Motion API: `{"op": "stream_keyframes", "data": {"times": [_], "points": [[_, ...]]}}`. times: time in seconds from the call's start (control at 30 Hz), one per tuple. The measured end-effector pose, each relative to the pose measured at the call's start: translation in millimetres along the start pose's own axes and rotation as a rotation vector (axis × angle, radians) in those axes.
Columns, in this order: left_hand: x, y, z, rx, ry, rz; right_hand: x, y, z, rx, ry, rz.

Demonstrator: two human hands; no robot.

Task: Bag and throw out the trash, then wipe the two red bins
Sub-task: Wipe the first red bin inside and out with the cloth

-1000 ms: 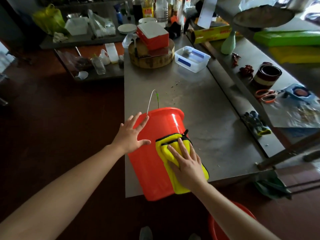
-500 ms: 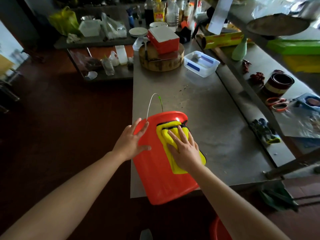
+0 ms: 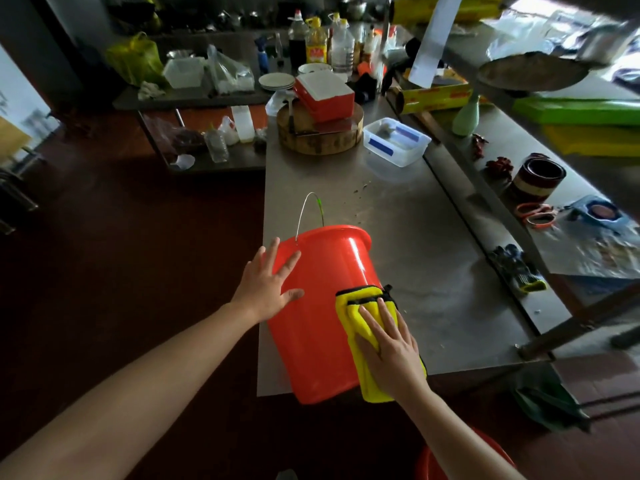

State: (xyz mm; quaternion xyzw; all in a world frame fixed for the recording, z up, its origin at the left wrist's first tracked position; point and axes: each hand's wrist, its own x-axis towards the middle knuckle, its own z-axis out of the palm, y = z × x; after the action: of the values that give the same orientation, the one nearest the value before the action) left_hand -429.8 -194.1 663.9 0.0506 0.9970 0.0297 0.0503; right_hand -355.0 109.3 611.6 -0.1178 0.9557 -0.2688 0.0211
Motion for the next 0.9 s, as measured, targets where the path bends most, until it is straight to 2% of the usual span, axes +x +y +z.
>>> {"op": "stream_keyframes", "data": {"times": [0.17, 0.27, 0.37, 0.67, 0.9], "points": [[-27.2, 34.0, 11.2, -0.017, 0.054, 0.067, -6.7, 8.9, -0.5, 0.024, 0.008, 0.024], [-54.6, 58.8, 24.5, 0.007, 0.030, 0.185, -7.9, 11.6, -0.6, 0.046, 0.006, 0.028], [-76.9, 75.4, 36.1, 0.045, -0.040, 0.213, -9.0, 15.4, -2.6, 0.069, 0.015, 0.023], [-108.1, 98.8, 63.4, -0.012, -0.074, 0.095, -7.0, 37.4, -14.5, 0.171, -0.049, 0.004], [-132.5, 118.0, 83.9, -0.405, -0.014, -0.092, 8.2, 68.1, -26.0, 0.336, -0.160, -0.010]]}}
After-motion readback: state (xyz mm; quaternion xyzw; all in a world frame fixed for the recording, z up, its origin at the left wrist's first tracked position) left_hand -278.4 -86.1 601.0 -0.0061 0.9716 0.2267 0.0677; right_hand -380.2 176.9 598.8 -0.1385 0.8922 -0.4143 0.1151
